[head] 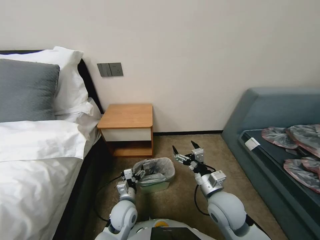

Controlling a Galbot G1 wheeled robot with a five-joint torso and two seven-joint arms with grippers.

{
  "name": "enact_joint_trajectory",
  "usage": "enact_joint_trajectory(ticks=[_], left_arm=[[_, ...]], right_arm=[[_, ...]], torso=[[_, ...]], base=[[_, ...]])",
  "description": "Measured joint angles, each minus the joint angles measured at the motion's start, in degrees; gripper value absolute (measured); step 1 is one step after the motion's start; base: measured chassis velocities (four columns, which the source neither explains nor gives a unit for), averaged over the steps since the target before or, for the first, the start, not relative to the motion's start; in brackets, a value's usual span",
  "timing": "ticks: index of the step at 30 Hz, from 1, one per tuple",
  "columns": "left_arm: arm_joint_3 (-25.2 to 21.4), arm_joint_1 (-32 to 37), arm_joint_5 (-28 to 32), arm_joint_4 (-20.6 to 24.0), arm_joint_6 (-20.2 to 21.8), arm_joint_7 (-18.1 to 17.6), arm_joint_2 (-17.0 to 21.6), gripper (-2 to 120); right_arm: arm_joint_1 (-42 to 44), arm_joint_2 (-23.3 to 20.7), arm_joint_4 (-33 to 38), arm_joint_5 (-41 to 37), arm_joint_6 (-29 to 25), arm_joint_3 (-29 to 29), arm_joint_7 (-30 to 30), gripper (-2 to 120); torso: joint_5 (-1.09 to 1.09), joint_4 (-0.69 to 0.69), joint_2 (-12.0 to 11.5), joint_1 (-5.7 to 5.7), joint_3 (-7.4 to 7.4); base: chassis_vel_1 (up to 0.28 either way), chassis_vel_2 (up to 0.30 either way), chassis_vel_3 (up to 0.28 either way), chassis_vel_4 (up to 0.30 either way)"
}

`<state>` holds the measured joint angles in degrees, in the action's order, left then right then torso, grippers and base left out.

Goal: Pick up the garbage bag from the table and place it over the trash can.

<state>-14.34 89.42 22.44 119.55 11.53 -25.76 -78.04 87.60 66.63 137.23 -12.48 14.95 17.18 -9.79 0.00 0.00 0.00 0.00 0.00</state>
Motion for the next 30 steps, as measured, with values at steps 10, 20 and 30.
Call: enact_joint_trajectory(ticks=[10,20,30], left_arm=[[-4.02,0.76,-11.06,4.45,-9.66,7.50,3.96,100],[-10.74,5.23,-15.36,5.83,-18.93,21.56,1.95,100],[-14.80,20.21,-15.69,12.40,-26.75,23.02,-1.53,100]], right_arm=[[9.37,7.45,-1.59,8.85,-11.69,6.68,1.59,100],[19.18,16.91,-4.56,10.55,-24.91,13.66,8.31,100],[28.93,18.48,-7.74,8.74,-37.56,15.02,9.06,100]], torso=[[0.00,-0.02,0.00,0.00,0.00],[-0.01,-0.02,0.00,0.00,0.00],[0.01,0.00,0.00,-0.01,-0.01]], base=[[0.000,0.000,0.000,0.000],[0.000,0.000,0.000,0.000],[0.000,0.000,0.000,0.000]])
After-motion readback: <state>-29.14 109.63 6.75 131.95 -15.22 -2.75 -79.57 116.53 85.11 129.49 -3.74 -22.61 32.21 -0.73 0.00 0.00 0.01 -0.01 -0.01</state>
